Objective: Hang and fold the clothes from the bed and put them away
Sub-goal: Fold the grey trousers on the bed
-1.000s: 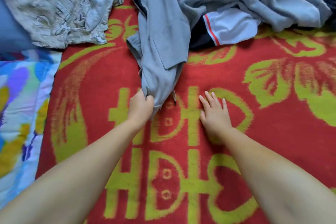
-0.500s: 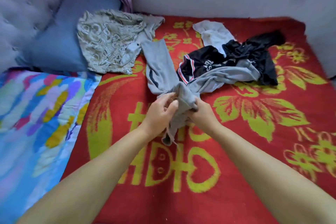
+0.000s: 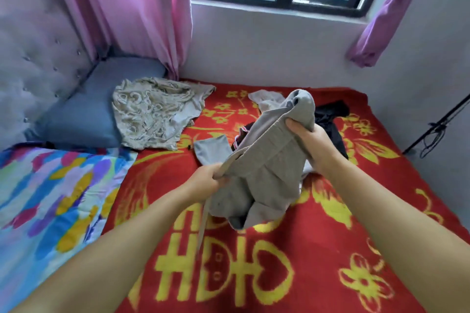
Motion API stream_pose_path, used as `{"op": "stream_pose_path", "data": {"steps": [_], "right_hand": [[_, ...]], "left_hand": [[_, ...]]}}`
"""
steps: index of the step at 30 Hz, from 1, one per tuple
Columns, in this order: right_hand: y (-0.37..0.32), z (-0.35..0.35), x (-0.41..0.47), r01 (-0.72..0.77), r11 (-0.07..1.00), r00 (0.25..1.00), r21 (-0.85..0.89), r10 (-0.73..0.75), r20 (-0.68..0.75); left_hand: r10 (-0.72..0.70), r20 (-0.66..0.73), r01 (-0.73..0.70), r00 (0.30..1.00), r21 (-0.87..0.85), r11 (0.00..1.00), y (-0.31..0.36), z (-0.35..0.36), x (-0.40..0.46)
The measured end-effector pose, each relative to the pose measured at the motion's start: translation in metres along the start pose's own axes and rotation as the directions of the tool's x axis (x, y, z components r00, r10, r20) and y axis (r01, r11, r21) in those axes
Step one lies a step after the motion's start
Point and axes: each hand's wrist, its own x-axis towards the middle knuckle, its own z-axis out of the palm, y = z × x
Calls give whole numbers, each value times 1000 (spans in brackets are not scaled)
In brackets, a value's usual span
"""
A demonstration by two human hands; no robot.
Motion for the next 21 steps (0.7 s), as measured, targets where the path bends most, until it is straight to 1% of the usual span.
{"op": "stream_pose_path", "data": {"steps": [3,5,6,7,8,9,10,11,12,13,14,15,16,17,18,20,21], "right_hand": [[-7,-18,2,71,996,997,-62,-72,-6],[-9,-30,0,113,977,992,-183,-121,-36],[-11,-34,-1,153,945,983,-290,-176,-53],[-14,-36,-2,221,875,964,-432,-264,-41],[-18,-33,-1,314,757,933,-573,-358,38],[-23,-26,-2,409,605,897,-683,-404,180],[-28,-13,-3,492,444,862,-749,-366,349],[-31,2,-3,560,313,827,-767,-263,497],[-31,18,-5,607,232,794,-760,-143,591],[-31,33,-7,636,193,768,-747,-64,637],[-29,44,-8,651,200,753,-732,-47,656],[-28,52,-8,652,250,751,-716,-80,656],[-29,57,-9,647,321,753,-692,-124,646],[-31,62,-8,658,373,738,-654,-148,658],[-34,67,-8,682,392,707,-618,-136,694],[-41,79,-10,718,376,643,-586,-34,765],[-45,86,-11,722,384,624,-576,-1,781]], "left_hand": [[79,-11,-80,997,-116,990,17,-33,-4],[135,-1,-134,991,-108,985,34,-56,-4],[155,21,-153,988,-77,985,44,-67,-3],[164,56,-162,985,-38,986,53,-75,-2],[163,93,-165,982,14,986,63,-85,0],[156,127,-166,979,65,984,72,-92,0],[145,148,-161,978,106,981,82,-99,1],[137,162,-159,977,128,979,92,-107,1],[124,177,-148,976,134,980,101,-112,0],[111,194,-139,975,135,981,109,-118,-1],[102,216,-132,971,127,983,115,-122,-3],[96,234,-126,968,114,986,118,-128,-5],[91,250,-117,964,93,989,119,-132,-7],[85,256,-108,963,77,991,119,-137,-8],[80,261,-101,962,67,993,118,-141,-10],[79,284,-102,956,69,992,116,-147,-11],[73,298,-99,952,72,993,115,-149,-11]]}}
